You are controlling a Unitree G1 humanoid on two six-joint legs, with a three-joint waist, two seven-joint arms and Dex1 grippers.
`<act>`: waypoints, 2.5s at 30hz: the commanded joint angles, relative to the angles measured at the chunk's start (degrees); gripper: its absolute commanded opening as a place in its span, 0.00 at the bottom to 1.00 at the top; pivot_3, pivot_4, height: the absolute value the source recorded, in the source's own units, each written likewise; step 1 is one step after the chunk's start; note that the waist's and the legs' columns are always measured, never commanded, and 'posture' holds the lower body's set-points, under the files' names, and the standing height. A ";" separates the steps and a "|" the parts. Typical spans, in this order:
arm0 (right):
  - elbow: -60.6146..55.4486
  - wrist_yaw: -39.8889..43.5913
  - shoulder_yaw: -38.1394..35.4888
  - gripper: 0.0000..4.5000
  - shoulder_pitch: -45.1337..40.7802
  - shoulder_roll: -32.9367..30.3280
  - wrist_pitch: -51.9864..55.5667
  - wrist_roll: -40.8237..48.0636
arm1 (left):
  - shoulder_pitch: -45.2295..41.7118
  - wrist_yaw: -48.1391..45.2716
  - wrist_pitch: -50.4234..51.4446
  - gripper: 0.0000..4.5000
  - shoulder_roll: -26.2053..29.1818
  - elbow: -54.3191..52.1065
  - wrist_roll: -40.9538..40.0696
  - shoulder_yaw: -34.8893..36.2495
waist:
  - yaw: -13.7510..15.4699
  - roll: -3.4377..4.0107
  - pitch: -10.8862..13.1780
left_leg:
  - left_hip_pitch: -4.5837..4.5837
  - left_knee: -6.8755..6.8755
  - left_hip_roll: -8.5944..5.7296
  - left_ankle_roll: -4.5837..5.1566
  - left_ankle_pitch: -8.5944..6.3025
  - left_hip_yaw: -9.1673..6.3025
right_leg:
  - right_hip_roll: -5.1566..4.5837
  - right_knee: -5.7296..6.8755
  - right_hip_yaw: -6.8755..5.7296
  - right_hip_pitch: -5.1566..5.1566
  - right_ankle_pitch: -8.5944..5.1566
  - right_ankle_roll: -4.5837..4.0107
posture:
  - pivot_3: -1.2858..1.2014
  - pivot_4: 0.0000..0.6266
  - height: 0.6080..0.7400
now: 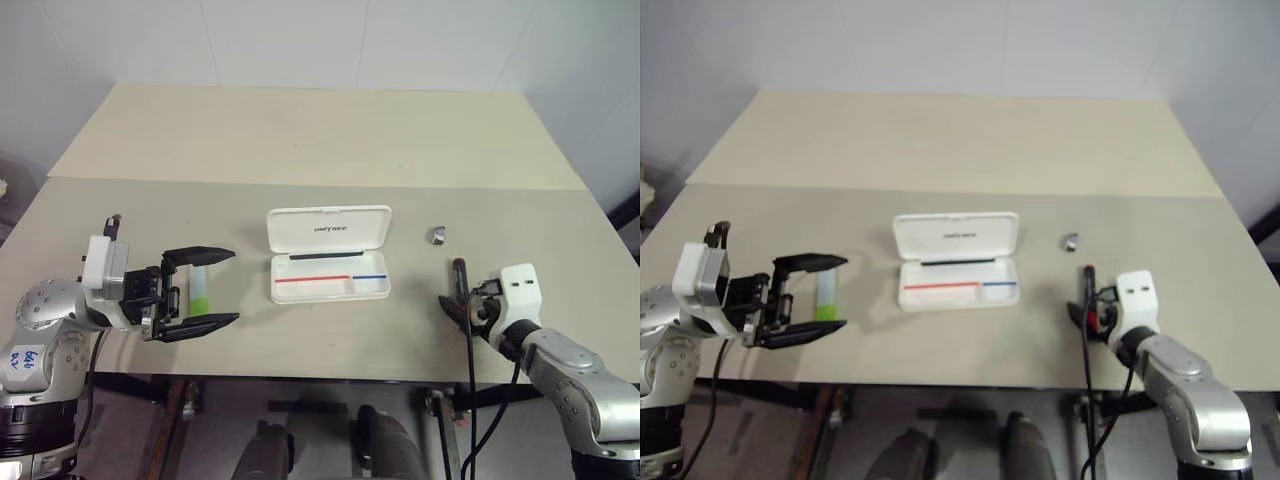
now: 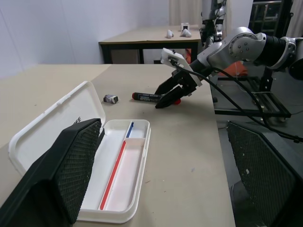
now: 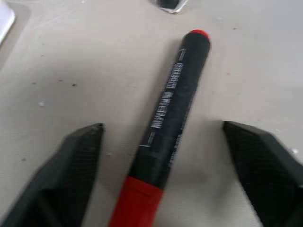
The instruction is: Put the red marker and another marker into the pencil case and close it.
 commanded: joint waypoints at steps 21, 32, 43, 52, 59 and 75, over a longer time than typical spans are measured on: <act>-2.95 10.69 -3.55 0.14 -17.85 -7.79 -1.41 4.87 | -2.08 1.06 -1.34 1.00 0.11 0.75 -1.06 1.60 | -0.67 0.20 0.13 | 0.25 -0.70 0.12 -0.10 0.03 0.07 | 0.11 -0.05 -0.03 -0.10 0.06 0.13 | 0.52 0.24 1.00; -5.17 32.52 7.18 0.14 -34.59 -16.31 -0.12 18.18 | -2.79 -0.28 -4.29 1.00 0.48 6.17 -0.72 4.12 | -1.28 0.28 0.18 | -0.26 -0.86 0.76 -0.39 -0.20 0.14 | 0.72 -0.20 -0.06 -0.63 -0.03 -0.01 | 0.52 0.24 1.00; 8.94 48.52 34.10 0.14 -43.01 -12.28 -24.40 -3.65 | 1.89 -0.52 -5.48 1.00 0.64 5.33 -1.86 7.77 | -1.88 0.27 0.18 | -0.56 -0.75 0.85 -0.49 -0.24 0.43 | 0.77 -0.09 0.02 -1.12 -0.02 -0.02 | 0.52 0.24 1.00; 26.70 48.89 41.72 0.14 -49.71 -1.75 -40.66 -18.52 | 5.76 -2.55 -5.72 1.00 1.41 6.62 -2.31 10.89 | -2.60 0.26 0.17 | -0.57 -0.73 0.86 -0.86 -0.06 0.42 | 0.76 0.01 0.01 -1.18 -0.02 -0.06 | 0.52 0.24 1.00; 37.38 48.57 42.71 0.14 -53.30 4.49 -47.77 -24.92 | 6.35 -1.72 -5.41 1.00 1.09 5.40 -2.34 10.97 | -2.78 0.26 0.17 | -0.57 -0.75 0.87 -0.94 -0.07 0.42 | 0.77 0.04 0.02 -1.24 -0.03 -0.08 | 0.52 0.24 1.00; 45.40 51.00 41.25 0.43 -54.40 6.99 -52.83 -30.05 | 6.04 -0.72 -4.99 1.00 1.58 4.26 -2.49 10.98 | -2.91 0.27 0.17 | -0.57 -0.74 0.87 -0.97 -0.06 0.45 | 0.78 0.12 0.02 -1.27 -0.04 -0.10 | 0.52 0.24 1.00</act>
